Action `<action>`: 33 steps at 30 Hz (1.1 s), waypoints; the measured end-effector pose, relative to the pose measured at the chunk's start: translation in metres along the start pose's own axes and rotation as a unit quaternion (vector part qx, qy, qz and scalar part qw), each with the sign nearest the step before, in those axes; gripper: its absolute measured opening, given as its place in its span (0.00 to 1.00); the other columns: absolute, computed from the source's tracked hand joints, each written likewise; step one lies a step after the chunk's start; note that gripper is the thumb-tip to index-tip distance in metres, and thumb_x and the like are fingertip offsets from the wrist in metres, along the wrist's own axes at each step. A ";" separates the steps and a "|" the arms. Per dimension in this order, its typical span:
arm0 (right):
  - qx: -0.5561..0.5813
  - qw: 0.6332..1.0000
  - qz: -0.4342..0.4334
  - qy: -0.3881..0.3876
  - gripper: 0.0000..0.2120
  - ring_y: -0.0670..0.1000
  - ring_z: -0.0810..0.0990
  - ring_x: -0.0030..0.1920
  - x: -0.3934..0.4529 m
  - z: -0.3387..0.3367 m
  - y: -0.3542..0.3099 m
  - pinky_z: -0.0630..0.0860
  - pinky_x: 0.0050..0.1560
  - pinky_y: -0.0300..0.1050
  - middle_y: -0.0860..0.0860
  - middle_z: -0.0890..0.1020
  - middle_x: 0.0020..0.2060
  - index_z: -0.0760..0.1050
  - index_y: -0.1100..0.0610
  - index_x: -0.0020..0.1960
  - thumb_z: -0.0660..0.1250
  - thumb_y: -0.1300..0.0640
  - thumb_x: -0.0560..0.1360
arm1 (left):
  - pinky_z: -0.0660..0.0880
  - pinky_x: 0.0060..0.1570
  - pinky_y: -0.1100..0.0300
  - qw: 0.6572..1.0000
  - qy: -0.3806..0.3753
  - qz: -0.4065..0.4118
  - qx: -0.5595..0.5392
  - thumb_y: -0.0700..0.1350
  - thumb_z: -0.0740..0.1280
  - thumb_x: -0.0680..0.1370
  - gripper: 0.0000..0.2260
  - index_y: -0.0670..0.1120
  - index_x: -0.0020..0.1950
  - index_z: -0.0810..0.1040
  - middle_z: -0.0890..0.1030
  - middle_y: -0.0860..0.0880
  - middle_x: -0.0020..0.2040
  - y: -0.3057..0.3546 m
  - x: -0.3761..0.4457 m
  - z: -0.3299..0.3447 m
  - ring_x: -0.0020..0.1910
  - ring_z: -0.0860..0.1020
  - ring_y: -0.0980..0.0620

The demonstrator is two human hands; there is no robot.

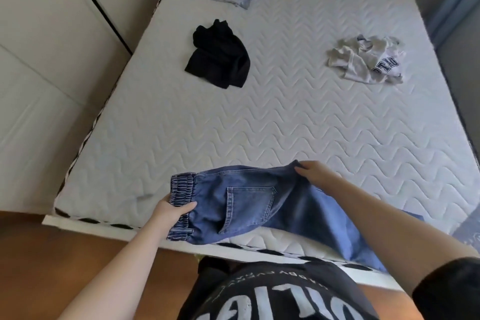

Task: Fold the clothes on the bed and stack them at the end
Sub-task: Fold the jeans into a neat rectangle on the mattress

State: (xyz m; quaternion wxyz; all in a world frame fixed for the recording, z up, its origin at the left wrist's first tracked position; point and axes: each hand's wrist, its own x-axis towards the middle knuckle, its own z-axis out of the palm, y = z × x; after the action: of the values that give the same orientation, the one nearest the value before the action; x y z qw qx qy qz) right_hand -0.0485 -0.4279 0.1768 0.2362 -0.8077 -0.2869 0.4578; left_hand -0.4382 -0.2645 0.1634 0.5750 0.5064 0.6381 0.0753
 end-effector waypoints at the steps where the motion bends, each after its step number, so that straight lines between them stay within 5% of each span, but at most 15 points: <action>1: 0.004 1.000 0.005 -0.003 0.13 0.57 0.79 0.53 0.003 0.013 -0.008 0.73 0.59 0.51 0.57 0.83 0.53 0.80 0.59 0.60 0.63 0.54 0.81 | 0.81 0.48 0.45 1.000 0.009 -0.005 -0.002 0.41 0.80 0.68 0.17 0.47 0.53 0.81 0.86 0.46 0.45 -0.006 0.005 -0.009 0.45 0.85 0.42; 6: 0.018 0.998 0.044 0.032 0.13 0.53 0.78 0.44 0.023 0.082 -0.041 0.73 0.48 0.46 0.54 0.82 0.43 0.81 0.58 0.56 0.65 0.50 0.80 | 0.81 0.50 0.42 0.999 0.001 -0.028 -0.024 0.43 0.79 0.70 0.16 0.46 0.55 0.81 0.86 0.44 0.47 -0.026 0.047 -0.065 0.47 0.84 0.41; 10: 0.033 0.994 0.086 0.057 0.12 0.56 0.80 0.46 0.039 0.142 -0.075 0.74 0.51 0.49 0.59 0.84 0.47 0.82 0.59 0.51 0.65 0.51 0.80 | 0.80 0.50 0.38 0.997 -0.031 -0.075 -0.018 0.44 0.80 0.69 0.16 0.46 0.54 0.81 0.86 0.42 0.47 -0.040 0.092 -0.133 0.46 0.84 0.39; 15: 0.045 0.990 0.109 0.078 0.11 0.52 0.81 0.44 0.079 0.203 -0.133 0.75 0.48 0.45 0.51 0.84 0.41 0.84 0.55 0.50 0.68 0.48 0.78 | 0.82 0.45 0.47 0.994 -0.071 -0.083 0.023 0.47 0.79 0.70 0.14 0.49 0.53 0.81 0.87 0.47 0.44 -0.042 0.151 -0.208 0.43 0.85 0.45; 20: 0.053 0.989 0.108 0.091 0.10 0.53 0.79 0.51 0.109 0.235 -0.183 0.75 0.54 0.47 0.53 0.83 0.51 0.81 0.54 0.59 0.65 0.57 0.79 | 0.81 0.48 0.47 0.996 -0.024 -0.047 0.066 0.47 0.79 0.70 0.14 0.48 0.53 0.81 0.86 0.46 0.45 -0.019 0.199 -0.254 0.45 0.84 0.43; 23: 0.072 0.991 0.102 0.048 0.18 0.54 0.77 0.60 0.125 0.239 -0.204 0.71 0.64 0.49 0.53 0.79 0.62 0.73 0.56 0.69 0.61 0.64 0.81 | 0.76 0.58 0.48 0.989 0.047 -0.014 0.142 0.48 0.76 0.73 0.20 0.42 0.61 0.77 0.83 0.41 0.56 -0.011 0.216 -0.271 0.54 0.81 0.41; 27: 0.013 0.997 0.076 -0.001 0.20 0.55 0.74 0.67 0.131 0.242 -0.215 0.66 0.71 0.49 0.56 0.75 0.68 0.70 0.60 0.72 0.63 0.63 0.80 | 0.70 0.61 0.53 0.968 0.074 0.030 0.238 0.45 0.71 0.77 0.22 0.40 0.68 0.73 0.78 0.40 0.65 -0.002 0.219 -0.269 0.63 0.76 0.40; 33: -0.020 0.997 0.075 -0.007 0.13 0.47 0.76 0.53 0.101 0.245 -0.196 0.68 0.54 0.42 0.47 0.80 0.55 0.79 0.51 0.62 0.64 0.53 0.78 | 0.70 0.63 0.54 0.954 -0.033 0.073 0.288 0.44 0.68 0.78 0.20 0.44 0.70 0.73 0.78 0.45 0.66 -0.005 0.204 -0.215 0.64 0.75 0.43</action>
State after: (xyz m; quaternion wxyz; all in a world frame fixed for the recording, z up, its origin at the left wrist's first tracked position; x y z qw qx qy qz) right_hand -0.2696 -0.1882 0.1271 0.1830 -0.8284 -0.2358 0.4740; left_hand -0.5795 -0.0125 0.0966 0.4190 0.6977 0.5746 -0.0868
